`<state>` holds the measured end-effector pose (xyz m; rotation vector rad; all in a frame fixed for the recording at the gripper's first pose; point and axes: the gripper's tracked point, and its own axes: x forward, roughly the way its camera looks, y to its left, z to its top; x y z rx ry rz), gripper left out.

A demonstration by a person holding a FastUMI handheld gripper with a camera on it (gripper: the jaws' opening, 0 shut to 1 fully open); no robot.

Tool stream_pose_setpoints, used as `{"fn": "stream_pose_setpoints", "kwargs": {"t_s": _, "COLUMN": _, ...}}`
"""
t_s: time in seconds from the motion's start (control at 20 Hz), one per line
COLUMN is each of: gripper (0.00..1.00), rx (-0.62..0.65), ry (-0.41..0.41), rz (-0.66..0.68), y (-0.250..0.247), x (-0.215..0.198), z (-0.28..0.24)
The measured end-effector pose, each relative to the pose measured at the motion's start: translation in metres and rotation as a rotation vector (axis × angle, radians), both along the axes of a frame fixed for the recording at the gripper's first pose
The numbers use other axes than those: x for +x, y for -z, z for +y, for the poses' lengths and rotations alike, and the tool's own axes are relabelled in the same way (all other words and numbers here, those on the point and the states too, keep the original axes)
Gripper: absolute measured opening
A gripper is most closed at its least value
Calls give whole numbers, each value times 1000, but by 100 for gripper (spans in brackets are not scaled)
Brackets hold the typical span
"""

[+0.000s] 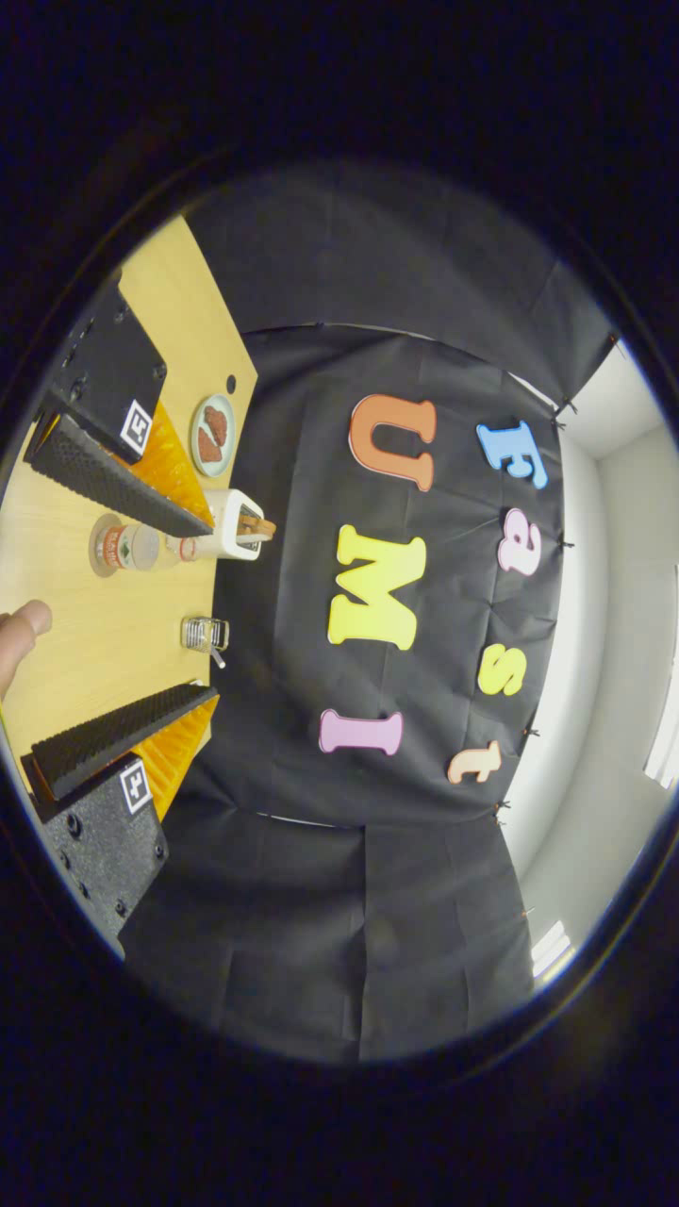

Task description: Take the bottle from table, then pour the juice into the cup, finally place the bottle on the coaster

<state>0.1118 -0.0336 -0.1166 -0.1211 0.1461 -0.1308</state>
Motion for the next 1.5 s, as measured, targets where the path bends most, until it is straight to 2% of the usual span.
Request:
{"fn": "stream_pose_setpoints", "kwargs": {"t_s": 0.15, "gripper": 100, "rx": 71, "ry": -52, "rz": -24, "y": -23, "x": -15, "z": 4}}
{"fn": "stream_pose_setpoints", "kwargs": {"t_s": 0.4, "gripper": 100, "rx": 82, "ry": 17, "rz": 97, "y": -25, "x": -34, "z": -20}}
{"fn": "stream_pose_setpoints", "kwargs": {"t_s": 0.7, "gripper": 100, "rx": 182, "ry": -54, "rz": 76, "y": -52, "x": -51, "z": -20}}
{"fn": "stream_pose_setpoints", "kwargs": {"t_s": 1.5, "gripper": 100, "rx": 146, "ry": -21, "rz": 29, "y": -83, "x": -112, "z": -54}}
